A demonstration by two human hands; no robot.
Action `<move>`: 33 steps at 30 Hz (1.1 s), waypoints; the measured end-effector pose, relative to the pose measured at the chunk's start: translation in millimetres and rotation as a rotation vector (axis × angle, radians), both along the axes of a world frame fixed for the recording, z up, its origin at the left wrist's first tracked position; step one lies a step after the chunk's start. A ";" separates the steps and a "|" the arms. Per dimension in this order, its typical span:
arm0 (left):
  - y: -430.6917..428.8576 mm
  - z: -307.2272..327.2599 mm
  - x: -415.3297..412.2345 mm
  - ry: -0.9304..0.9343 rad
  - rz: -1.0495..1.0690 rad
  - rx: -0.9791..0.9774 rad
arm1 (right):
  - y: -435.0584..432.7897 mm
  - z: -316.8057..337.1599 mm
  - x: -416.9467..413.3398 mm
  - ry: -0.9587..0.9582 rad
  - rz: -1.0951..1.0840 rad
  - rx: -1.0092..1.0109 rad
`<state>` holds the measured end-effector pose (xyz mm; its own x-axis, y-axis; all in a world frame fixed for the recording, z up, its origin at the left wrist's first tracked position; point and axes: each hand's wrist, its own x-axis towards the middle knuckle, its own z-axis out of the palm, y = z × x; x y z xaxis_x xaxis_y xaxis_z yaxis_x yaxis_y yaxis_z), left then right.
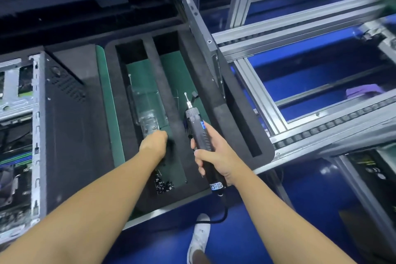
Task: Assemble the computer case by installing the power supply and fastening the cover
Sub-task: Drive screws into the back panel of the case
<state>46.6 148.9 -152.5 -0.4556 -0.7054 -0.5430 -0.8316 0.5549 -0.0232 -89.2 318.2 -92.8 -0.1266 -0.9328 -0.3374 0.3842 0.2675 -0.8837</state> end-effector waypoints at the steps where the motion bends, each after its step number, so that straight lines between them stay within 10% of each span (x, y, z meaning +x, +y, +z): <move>1: -2.0 4.0 0.8 0.036 0.040 0.019 | -0.6 1.0 0.5 0.008 0.005 0.002; 9: -22.5 57.4 6.3 0.911 1.010 0.564 | -4.1 22.7 24.4 0.037 0.038 0.013; 15: -17.6 114.7 28.0 1.534 1.225 1.015 | 2.4 48.2 62.7 0.124 0.072 -0.015; 33: 79.7 232.9 191.5 1.718 0.966 1.125 | 72.1 125.8 257.5 0.413 -0.055 -0.063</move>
